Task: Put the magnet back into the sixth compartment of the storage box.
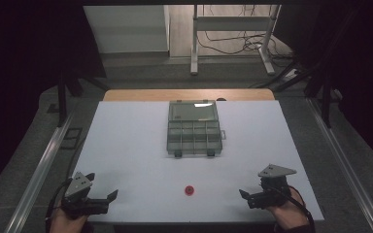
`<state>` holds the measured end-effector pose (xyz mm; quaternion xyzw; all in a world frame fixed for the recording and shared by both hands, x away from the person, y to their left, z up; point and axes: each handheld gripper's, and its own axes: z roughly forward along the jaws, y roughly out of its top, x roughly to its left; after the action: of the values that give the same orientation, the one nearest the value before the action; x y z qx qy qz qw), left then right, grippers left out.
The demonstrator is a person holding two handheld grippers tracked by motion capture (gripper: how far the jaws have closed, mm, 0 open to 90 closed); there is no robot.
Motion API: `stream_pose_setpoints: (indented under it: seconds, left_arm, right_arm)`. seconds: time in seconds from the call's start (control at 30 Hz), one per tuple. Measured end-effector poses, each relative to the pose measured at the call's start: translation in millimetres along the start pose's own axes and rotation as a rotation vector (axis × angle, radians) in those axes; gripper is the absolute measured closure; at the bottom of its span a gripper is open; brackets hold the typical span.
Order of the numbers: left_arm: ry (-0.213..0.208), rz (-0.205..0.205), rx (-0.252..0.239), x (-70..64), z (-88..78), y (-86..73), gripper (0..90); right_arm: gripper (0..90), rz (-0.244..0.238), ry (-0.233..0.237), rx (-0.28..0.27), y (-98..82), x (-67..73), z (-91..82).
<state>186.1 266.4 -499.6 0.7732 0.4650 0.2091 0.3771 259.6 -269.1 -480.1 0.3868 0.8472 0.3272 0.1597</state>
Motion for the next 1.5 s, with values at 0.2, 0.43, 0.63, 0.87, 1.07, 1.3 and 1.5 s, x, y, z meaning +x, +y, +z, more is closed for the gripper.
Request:
stream_pose_setpoints:
  seconds: [0.2,0.43,0.63,0.87,1.07,1.3,1.5]
  left_arm:
    - [-0.001,0.000,0.001,0.3,0.1,0.1,1.4]
    - [-0.003,0.000,0.002,0.9,0.2,0.2,1.5]
    - [-0.004,0.002,0.002,0.8,0.3,0.3,1.5]
    - [-0.004,0.002,0.002,0.7,0.3,0.3,1.5]
    - [-0.006,-0.001,0.001,1.2,0.3,0.3,1.6]
    - [-0.007,0.001,0.001,1.2,0.4,0.3,1.6]
    - [-0.009,-0.002,0.000,1.5,0.3,0.2,1.6]
  right_arm:
    - [0.0,-0.008,0.032,-0.005,6.6,-1.0,3.1]
    - [0.0,-0.026,0.038,-0.020,15.0,1.8,7.0]
    - [0.0,-0.032,0.038,-0.011,21.2,3.2,12.1]
    - [0.0,-0.041,0.057,-0.020,27.4,5.7,18.5]
    - [0.0,-0.034,0.076,-0.020,31.8,7.7,23.5]
    - [0.0,-0.059,0.091,-0.005,37.9,13.5,30.7]
    - [0.0,-0.078,0.088,-0.005,42.8,17.9,35.8]
